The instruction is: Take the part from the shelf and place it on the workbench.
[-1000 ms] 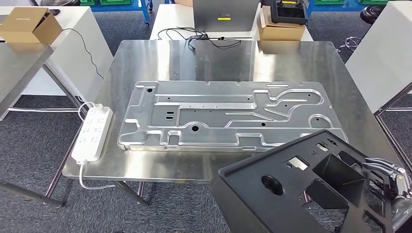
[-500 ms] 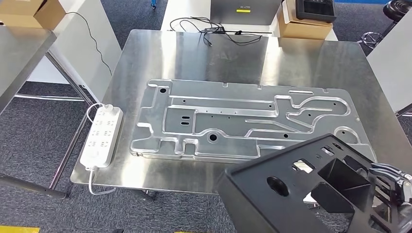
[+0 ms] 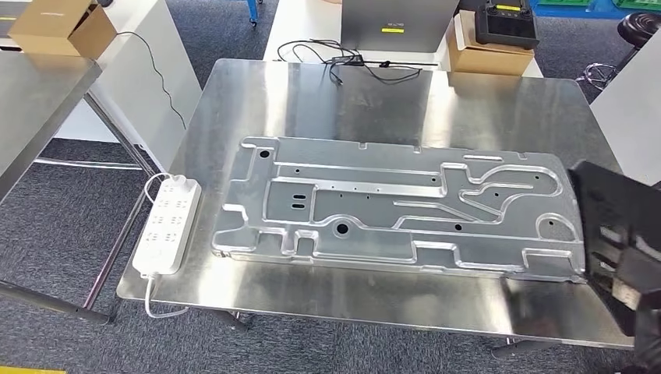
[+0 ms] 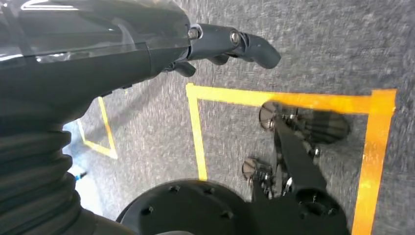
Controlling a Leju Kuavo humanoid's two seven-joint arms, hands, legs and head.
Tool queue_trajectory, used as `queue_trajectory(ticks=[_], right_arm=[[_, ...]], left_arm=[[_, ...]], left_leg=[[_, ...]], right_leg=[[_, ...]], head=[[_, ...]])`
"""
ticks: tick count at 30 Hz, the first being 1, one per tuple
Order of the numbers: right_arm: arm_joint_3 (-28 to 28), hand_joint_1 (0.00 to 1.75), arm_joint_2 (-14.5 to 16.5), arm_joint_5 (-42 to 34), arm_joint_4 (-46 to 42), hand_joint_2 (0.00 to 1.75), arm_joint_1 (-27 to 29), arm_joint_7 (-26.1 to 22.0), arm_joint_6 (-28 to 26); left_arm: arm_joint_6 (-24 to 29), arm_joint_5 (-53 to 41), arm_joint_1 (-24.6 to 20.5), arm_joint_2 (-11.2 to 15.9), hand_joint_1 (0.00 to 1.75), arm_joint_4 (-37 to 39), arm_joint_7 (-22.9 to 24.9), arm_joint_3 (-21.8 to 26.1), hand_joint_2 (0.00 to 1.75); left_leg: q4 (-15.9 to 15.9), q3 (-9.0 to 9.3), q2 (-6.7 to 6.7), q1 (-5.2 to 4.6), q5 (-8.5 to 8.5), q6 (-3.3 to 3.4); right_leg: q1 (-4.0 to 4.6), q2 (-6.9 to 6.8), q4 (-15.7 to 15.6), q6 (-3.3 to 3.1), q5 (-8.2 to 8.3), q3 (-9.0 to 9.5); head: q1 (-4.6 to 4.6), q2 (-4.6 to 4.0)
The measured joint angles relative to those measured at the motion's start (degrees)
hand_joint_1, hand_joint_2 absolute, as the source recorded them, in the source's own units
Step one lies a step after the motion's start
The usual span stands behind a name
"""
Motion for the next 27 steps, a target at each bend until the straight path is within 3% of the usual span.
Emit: queue_trajectory(ticks=[5,9,14,18,27], right_arm=[[-8.6,1.10,-2.3,1.5,9.0,1.75,-2.1,0.8,1.6],[-12.8,1.10,-4.3,2.5,14.9,1.75,-3.7,1.8,2.1],[-16.8,1.10,-10.1,4.4,25.3,1.75,-6.9,2.0,3.0],[-18.6,1.10,-14.0,6.6,30.6,1.75,-8.3,1.9,3.1],[-19.7,1.10,-19.0,11.3,34.5,1.75,-11.1,4.2,3.2]], left_arm=[[-0.2,-0.3,-0.3,0.0,0.00,-0.1,0.0,0.0,1.75],[-0.5,-0.6,-0.6,0.0,0.00,-0.1,-0.1,0.0,1.75],[-0.7,-1.1,-1.5,0.0,0.00,-0.2,-0.2,0.0,1.75],[-0.7,-1.2,-1.9,0.0,0.00,-0.3,-0.1,0.0,1.75],[-0.7,-1.6,-2.1,0.0,0.00,-0.4,0.0,0.0,1.75]], left_leg=[[-0.6,0.02,0.03,0.01,-1.66,0.09],[-0.5,0.13,0.14,0.04,-1.81,0.11],[-0.3,0.24,0.16,0.03,-1.64,0.19],[-0.1,0.25,0.21,0.01,-1.62,0.22],[0.1,0.25,0.20,0.01,-1.62,0.22]], right_leg=[[0.01,-0.01,0.5,-0.29,-1.33,-0.78],[0.03,0.02,1.1,-0.31,-1.39,-1.03],[0.02,0.03,1.2,-0.26,-1.25,-0.92],[0.01,0.08,1.4,-0.21,-1.19,-0.86],[0.00,0.08,1.7,-0.22,-1.21,-0.93]], head=[[-0.02,0.00],[-0.02,0.00],[-0.01,0.00],[-0.01,0.00],[-0.02,0.00]])
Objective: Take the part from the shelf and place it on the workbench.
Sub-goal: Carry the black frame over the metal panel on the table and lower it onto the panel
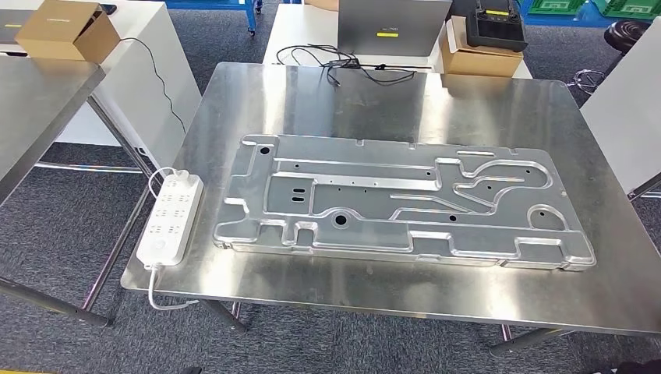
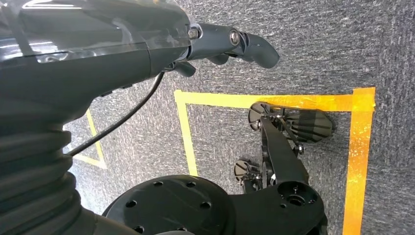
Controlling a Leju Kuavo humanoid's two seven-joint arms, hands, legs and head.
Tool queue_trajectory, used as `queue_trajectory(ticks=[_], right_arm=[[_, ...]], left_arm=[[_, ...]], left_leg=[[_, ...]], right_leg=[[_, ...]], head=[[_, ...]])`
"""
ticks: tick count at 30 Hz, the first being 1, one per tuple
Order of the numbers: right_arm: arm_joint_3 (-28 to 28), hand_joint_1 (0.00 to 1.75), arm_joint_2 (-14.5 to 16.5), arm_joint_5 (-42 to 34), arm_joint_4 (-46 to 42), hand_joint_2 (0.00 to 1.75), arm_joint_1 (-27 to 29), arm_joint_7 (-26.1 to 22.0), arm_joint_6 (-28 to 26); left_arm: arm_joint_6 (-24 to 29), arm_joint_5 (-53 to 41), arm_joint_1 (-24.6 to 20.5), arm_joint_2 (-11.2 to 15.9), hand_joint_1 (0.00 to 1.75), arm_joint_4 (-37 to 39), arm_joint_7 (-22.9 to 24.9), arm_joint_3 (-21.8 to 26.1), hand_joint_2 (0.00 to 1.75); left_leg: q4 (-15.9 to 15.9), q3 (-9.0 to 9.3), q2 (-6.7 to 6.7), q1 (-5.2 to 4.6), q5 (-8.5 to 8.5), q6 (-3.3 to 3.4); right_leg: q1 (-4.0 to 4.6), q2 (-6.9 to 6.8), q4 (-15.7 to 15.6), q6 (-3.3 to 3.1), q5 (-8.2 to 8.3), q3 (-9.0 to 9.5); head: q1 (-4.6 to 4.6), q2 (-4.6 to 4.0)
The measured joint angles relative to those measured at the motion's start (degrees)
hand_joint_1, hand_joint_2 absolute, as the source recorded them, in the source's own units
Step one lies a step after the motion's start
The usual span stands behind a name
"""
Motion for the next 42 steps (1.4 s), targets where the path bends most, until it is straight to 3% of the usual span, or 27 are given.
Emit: queue_trajectory(ticks=[6,12,18,25,31,34,37,42], right_arm=[[-0.6,1.10,-4.6,2.9,3.2,1.75,-2.6,1.1,0.1],[-0.3,1.10,-15.0,7.5,7.8,1.75,-8.4,4.4,3.0],[2.8,1.10,-26.7,10.7,11.4,1.75,-20.2,8.3,6.7],[12.6,1.10,-34.1,15.2,13.5,1.75,-37.5,12.8,11.8],[21.2,1.10,-36.1,15.6,14.5,1.75,-49.3,13.9,14.6],[23.6,1.10,-35.9,12.9,15.2,1.75,-52.1,13.6,19.7],[25.0,1.10,-35.0,8.5,14.4,1.75,-49.2,11.2,25.1],[25.5,1.10,-30.0,-0.7,5.7,1.75,-37.3,10.1,33.5]], left_arm=[[0.0,-0.3,-0.2,0.0,0.00,0.0,0.2,0.0,1.75],[-0.1,-0.8,-0.2,0.0,0.00,0.0,0.5,0.0,1.75],[-0.5,-1.0,-0.3,0.0,0.00,-0.1,0.6,0.0,1.75],[-1.1,-1.5,-0.5,0.0,0.00,-0.1,0.5,0.0,1.75],[-1.2,-1.7,-0.6,0.0,0.00,-0.1,0.4,0.0,1.75],[-1.2,-1.7,-0.6,0.0,0.00,-0.1,0.4,0.0,1.75],[-1.2,-1.5,-0.6,0.0,0.00,-0.1,0.4,0.1,1.75],[-1.4,-1.5,-0.7,0.0,0.00,-0.1,0.9,0.3,1.75]], left_leg=[[0.1,-0.02,-0.01,-0.02,0.00,0.00],[0.4,-0.29,-0.08,-0.32,0.01,0.04],[0.7,-0.61,-0.09,-0.68,0.02,0.09],[0.7,-0.57,-0.10,-0.72,0.09,0.18],[0.7,-0.38,-0.09,-0.66,0.12,0.22],[0.7,-0.25,-0.07,-0.64,0.13,0.22],[0.6,-0.04,-0.01,-0.54,0.12,0.22],[0.6,0.04,-0.01,-0.42,0.35,0.21]], right_leg=[[-0.02,0.00,0.1,0.01,0.00,-0.01],[-0.29,-0.04,0.5,0.06,-0.02,-0.26],[-0.62,-0.05,1.1,0.22,-0.18,-0.76],[-0.66,-0.05,1.3,0.22,-0.18,-0.83],[-0.62,-0.04,1.4,0.22,-0.18,-0.67],[-0.57,-0.04,1.4,0.22,-0.18,-0.55],[-0.43,0.01,1.4,0.21,-0.17,-0.36],[-0.26,0.00,1.4,0.18,-0.03,-0.30]], head=[[-0.01,0.00],[0.19,0.00],[0.36,0.00],[0.31,0.00],[0.32,0.00],[0.31,0.00],[0.33,0.00],[0.33,0.00]])
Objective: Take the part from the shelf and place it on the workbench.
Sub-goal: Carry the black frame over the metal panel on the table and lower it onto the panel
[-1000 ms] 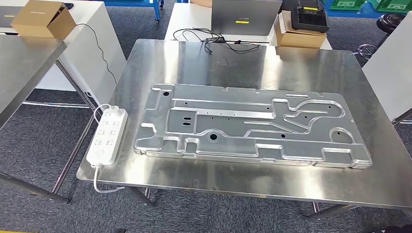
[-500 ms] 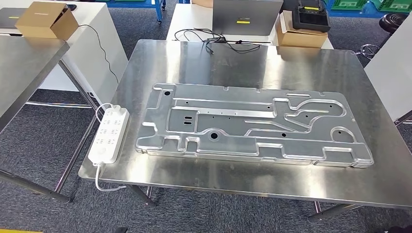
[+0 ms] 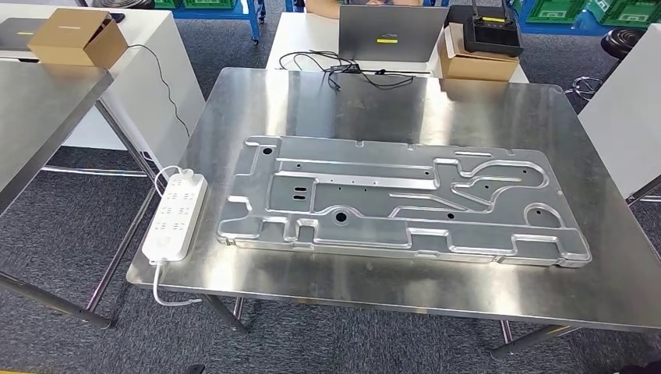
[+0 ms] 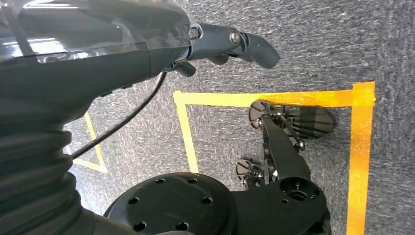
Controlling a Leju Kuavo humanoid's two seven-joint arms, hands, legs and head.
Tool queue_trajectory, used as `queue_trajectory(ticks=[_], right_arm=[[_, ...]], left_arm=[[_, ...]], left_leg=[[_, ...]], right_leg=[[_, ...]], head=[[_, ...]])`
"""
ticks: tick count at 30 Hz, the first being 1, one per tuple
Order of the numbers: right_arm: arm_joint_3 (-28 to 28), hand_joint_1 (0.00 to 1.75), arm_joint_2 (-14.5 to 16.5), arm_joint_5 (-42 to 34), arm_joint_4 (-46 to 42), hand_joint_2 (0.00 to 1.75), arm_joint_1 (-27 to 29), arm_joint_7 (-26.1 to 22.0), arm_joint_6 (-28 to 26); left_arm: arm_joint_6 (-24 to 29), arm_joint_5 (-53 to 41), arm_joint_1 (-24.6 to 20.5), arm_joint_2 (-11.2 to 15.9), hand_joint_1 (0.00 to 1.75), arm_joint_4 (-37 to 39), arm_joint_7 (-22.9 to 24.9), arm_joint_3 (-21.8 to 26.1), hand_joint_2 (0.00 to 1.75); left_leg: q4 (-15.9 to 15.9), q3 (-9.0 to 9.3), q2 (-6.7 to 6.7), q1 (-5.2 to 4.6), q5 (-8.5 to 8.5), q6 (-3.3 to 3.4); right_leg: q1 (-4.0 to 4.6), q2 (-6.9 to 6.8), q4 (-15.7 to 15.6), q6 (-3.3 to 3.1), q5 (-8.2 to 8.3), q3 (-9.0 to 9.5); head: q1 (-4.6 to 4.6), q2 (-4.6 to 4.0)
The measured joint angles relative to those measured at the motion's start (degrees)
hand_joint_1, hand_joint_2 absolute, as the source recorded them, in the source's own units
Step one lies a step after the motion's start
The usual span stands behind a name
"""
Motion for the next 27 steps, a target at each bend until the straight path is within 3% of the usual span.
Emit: queue_trajectory(ticks=[5,10,19,24,27], right_arm=[[7.4,1.10,5.0,-6.9,-6.4,1.75,2.6,1.9,8.4],[19.8,1.10,9.5,-10.5,-8.5,1.75,-1.6,4.1,9.8],[37.2,1.10,18.1,-15.2,-11.5,1.75,-2.0,1.8,5.9],[41.7,1.10,20.8,-16.5,-14.2,1.75,1.5,1.1,4.2],[43.2,1.10,23.3,-14.6,-17.1,1.75,6.3,-0.9,0.1]], left_arm=[[-0.6,-0.6,-0.1,0.0,0.00,0.0,-0.4,0.2,1.75],[-1.0,-1.0,-0.3,0.0,0.00,-0.1,-1.3,0.3,1.75],[-1.1,-1.3,-1.0,-0.2,0.00,0.0,-1.8,0.3,1.75],[-0.9,-1.1,-0.8,-0.2,0.00,0.0,-1.1,0.4,1.75],[-0.8,-1.1,-0.6,-0.2,0.00,0.0,-0.2,0.6,1.75]], left_leg=[[-0.1,-0.24,-0.08,0.06,0.36,0.00],[-0.1,-0.56,-0.10,0.12,0.50,-0.08],[0.1,-0.94,-0.32,0.28,0.57,-0.12],[0.1,-1.20,-0.36,0.31,0.55,-0.12],[0.1,-1.24,-0.33,0.36,0.51,-0.13]], right_leg=[[0.00,-0.06,0.2,-0.07,0.18,-0.35],[0.05,-0.09,0.3,-0.20,0.29,-0.72],[0.18,-0.26,0.3,-0.23,0.30,-0.98],[0.21,-0.33,0.3,-0.24,0.28,-1.15],[0.26,-0.31,0.3,-0.27,0.25,-1.18]], head=[[-0.01,0.00],[-0.02,0.00],[-0.04,0.00],[-0.04,0.00],[-0.02,0.00]])
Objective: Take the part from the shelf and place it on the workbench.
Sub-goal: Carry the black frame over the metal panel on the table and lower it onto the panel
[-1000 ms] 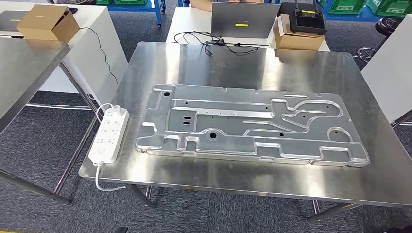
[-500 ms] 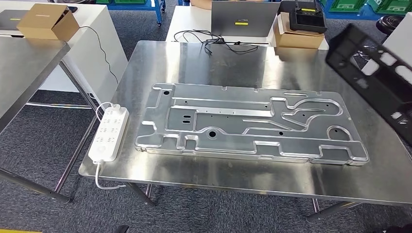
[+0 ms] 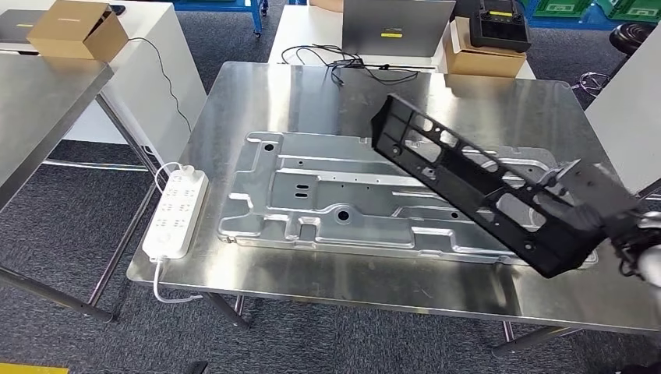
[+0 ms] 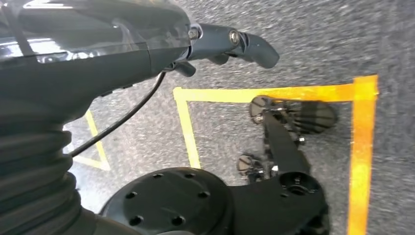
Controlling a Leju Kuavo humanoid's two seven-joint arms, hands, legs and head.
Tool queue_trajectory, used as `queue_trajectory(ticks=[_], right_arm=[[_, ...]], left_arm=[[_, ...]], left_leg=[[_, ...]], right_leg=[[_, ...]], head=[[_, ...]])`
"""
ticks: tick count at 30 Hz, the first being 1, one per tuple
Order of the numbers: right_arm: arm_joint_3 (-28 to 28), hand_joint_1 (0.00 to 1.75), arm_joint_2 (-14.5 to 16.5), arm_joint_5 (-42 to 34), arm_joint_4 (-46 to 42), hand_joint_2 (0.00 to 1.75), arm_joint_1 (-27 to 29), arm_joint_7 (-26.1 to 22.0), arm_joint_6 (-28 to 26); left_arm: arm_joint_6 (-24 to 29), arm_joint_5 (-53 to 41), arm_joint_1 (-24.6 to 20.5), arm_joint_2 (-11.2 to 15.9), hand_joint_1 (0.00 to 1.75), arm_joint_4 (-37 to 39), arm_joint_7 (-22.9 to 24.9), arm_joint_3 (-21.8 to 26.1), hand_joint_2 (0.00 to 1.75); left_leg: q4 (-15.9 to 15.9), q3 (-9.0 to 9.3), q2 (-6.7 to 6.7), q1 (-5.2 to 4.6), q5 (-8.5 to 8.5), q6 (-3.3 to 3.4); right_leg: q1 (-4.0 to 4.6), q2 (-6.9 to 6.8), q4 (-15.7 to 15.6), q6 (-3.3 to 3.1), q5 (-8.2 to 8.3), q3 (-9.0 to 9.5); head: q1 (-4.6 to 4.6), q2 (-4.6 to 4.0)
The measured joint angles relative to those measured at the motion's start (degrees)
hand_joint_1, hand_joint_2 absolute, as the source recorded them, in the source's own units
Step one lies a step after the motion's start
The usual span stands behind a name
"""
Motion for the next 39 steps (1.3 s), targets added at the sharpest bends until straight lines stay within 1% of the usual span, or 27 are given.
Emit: queue_trajectory(ticks=[2,4,11,14,18,24,25,27,29,31,33,35,39], right_arm=[[0.8,1.10,2.4,2.3,-2.6,1.75,3.3,-1.5,-3.9],[1.4,1.10,4.8,4.2,-5.3,1.75,6.2,-2.4,-6.7],[3.5,1.10,13.1,9.2,-13.2,1.75,18.2,-3.8,-11.1],[4.0,1.10,15.7,10.4,-15.3,1.75,22.6,-4.3,-13.2],[3.4,1.10,17.6,10.8,-17.5,1.75,26.8,-4.5,-15.3],[0.0,1.10,18.2,11.3,-20.0,1.75,30.4,-4.6,-17.8],[-0.8,1.10,18.2,11.5,-20.6,1.75,31.1,-4.8,-19.2],[-3.6,1.10,18.5,11.6,-22.4,1.75,33.0,-5.5,-23.9],[-8.6,1.10,19.0,10.5,-25.3,1.75,35.3,-6.7,-29.1],[-14.9,1.10,19.3,8.7,-28.6,1.75,37.2,-8.0,-32.4],[-20.6,1.10,19.6,7.4,-31.3,1.75,38.6,-8.7,-33.5],[-24.9,1.10,19.9,6.9,-33.5,1.75,39.8,-8.9,-33.8],[-30.7,1.10,20.5,6.6,-36.3,1.75,41.9,-9.0,-34.0]], left_arm=[[0.0,0.1,0.1,0.0,0.00,0.0,0.3,0.1,1.75],[0.1,0.2,0.2,0.0,0.00,0.0,0.3,0.2,1.75],[0.3,0.5,0.2,-0.2,0.00,0.0,-1.0,0.5,1.75],[0.4,0.7,0.3,-0.2,0.00,0.0,-1.4,0.5,1.75],[0.8,0.8,0.4,-0.2,0.00,0.0,-1.4,0.7,1.75],[1.2,0.9,0.5,-0.2,0.00,0.0,-0.8,1.2,1.75],[1.3,1.1,0.5,-0.2,0.00,0.0,-0.8,1.4,1.75],[1.6,1.4,0.6,-0.2,0.00,0.0,-0.7,1.7,1.75],[2.0,1.7,0.8,-0.2,0.00,0.0,-0.8,2.0,1.75],[2.3,1.9,0.9,-0.2,0.00,0.0,-0.7,2.3,1.75],[2.4,1.9,0.9,-0.2,0.00,0.0,-0.7,2.6,1.75],[2.4,2.0,0.9,-0.2,0.00,0.0,-0.6,2.9,1.75],[2.4,2.0,0.9,-0.2,0.00,0.0,-0.6,3.2,1.75]], left_leg=[[0.0,0.08,0.17,0.05,-0.07,-0.07],[0.0,0.24,0.36,0.13,-0.15,-0.13],[0.0,0.29,0.36,0.28,-0.16,-0.17],[0.0,0.12,0.32,0.28,-0.15,-0.18],[0.1,-0.10,0.33,0.26,-0.17,-0.17],[0.2,-0.25,0.35,0.26,-0.19,-0.15],[0.3,-0.27,0.33,0.26,-0.19,-0.15],[0.3,-0.32,0.29,0.26,-0.19,-0.15],[0.4,-0.41,0.24,0.25,-0.19,-0.14],[0.4,-0.48,0.24,0.24,-0.20,-0.13],[0.4,-0.50,0.27,0.21,-0.22,-0.10],[0.4,-0.51,0.29,0.18,-0.24,-0.07],[0.4,-0.50,0.30,0.18,-0.25,-0.05]], right_leg=[[0.04,0.13,0.0,-0.02,-0.02,0.00],[0.11,0.30,0.0,-0.06,-0.04,0.05],[0.24,0.30,0.0,-0.13,-0.07,0.04],[0.24,0.28,0.0,-0.14,-0.08,-0.04],[0.23,0.28,0.0,-0.14,-0.08,-0.20],[0.22,0.28,0.0,-0.14,-0.07,-0.37],[0.22,0.27,0.0,-0.13,-0.07,-0.38],[0.22,0.23,0.0,-0.13,-0.07,-0.40],[0.21,0.18,0.0,-0.12,-0.06,-0.43],[0.20,0.17,0.0,-0.12,-0.06,-0.45],[0.18,0.19,0.0,-0.12,-0.06,-0.47],[0.17,0.21,0.0,-0.12,-0.06,-0.50],[0.17,0.21,0.0,-0.12,-0.06,-0.53]], head=[[-0.01,0.00],[-0.04,0.00],[-0.10,0.00],[-0.10,0.00],[-0.10,0.00],[-0.10,0.00],[-0.10,0.00],[-0.11,0.00],[-0.10,0.00],[-0.09,0.00],[-0.09,0.00],[-0.09,0.00],[-0.10,0.00]])
